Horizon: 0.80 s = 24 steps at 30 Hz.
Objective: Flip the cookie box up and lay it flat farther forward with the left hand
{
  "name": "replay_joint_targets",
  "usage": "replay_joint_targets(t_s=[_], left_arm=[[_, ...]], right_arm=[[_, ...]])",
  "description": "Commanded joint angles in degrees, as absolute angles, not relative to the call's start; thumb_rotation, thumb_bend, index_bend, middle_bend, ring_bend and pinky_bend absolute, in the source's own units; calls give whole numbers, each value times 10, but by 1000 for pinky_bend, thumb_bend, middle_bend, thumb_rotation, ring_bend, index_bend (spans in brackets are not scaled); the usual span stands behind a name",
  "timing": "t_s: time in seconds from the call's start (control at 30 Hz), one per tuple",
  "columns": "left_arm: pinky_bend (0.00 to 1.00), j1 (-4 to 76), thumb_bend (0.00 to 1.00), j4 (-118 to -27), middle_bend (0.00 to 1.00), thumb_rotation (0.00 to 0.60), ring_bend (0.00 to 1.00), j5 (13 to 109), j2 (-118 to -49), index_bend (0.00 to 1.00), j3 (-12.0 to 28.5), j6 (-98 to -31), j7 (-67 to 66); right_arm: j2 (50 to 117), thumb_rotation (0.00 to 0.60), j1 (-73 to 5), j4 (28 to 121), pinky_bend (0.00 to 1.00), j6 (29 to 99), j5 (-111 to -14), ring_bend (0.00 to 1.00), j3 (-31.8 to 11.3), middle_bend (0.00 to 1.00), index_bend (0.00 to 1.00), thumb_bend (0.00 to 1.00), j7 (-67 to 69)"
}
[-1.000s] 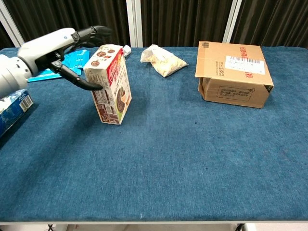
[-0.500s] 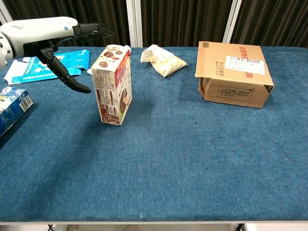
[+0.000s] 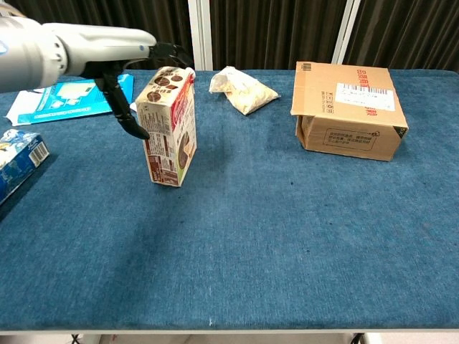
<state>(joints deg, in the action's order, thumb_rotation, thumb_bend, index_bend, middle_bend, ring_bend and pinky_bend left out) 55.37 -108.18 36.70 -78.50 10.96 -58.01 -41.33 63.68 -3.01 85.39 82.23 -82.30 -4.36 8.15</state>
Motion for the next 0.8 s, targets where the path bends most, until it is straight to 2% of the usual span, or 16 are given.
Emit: replay_joint_targets(t_s=[0.03, 0.27, 0.33, 0.4, 0.5, 0.57, 0.63, 0.8], left_arm=[[0, 582, 6, -1087, 0, 600, 0, 323, -794, 0, 113, -588, -436], [34, 608, 37, -1067, 0, 600, 0, 280, -809, 0, 115, -583, -436], [102, 611, 56, -1061, 30, 600, 1, 273, -813, 17, 114, -586, -434], [230, 613, 81, -1056, 122, 600, 39, 271, -815, 86, 112, -588, -429], [403, 611, 114, -1050, 255, 600, 176, 279, -815, 215, 109, -595, -422], [484, 605, 127, -1050, 328, 600, 259, 291, -814, 271, 108, -600, -410], [523, 596, 138, -1053, 359, 600, 296, 307, -807, 295, 109, -600, -389], [525, 558, 145, -1066, 373, 600, 310, 375, -780, 296, 117, -601, -308]], right_arm=[[638, 600, -31, 851, 0, 821, -823, 0, -44, 0, 0, 100, 84], [641, 600, -32, 844, 0, 814, -820, 0, -43, 0, 0, 100, 89], [641, 600, -32, 843, 0, 815, -819, 0, -43, 0, 0, 100, 90], [641, 600, -32, 842, 0, 815, -819, 0, -44, 0, 0, 101, 91], [642, 600, -32, 841, 0, 814, -819, 0, -43, 0, 0, 100, 92], [643, 600, -32, 840, 0, 814, -820, 0, -43, 0, 0, 100, 92], [643, 600, -32, 840, 0, 815, -820, 0, -43, 0, 0, 100, 92], [641, 600, -30, 842, 0, 818, -821, 0, -44, 0, 0, 100, 92]])
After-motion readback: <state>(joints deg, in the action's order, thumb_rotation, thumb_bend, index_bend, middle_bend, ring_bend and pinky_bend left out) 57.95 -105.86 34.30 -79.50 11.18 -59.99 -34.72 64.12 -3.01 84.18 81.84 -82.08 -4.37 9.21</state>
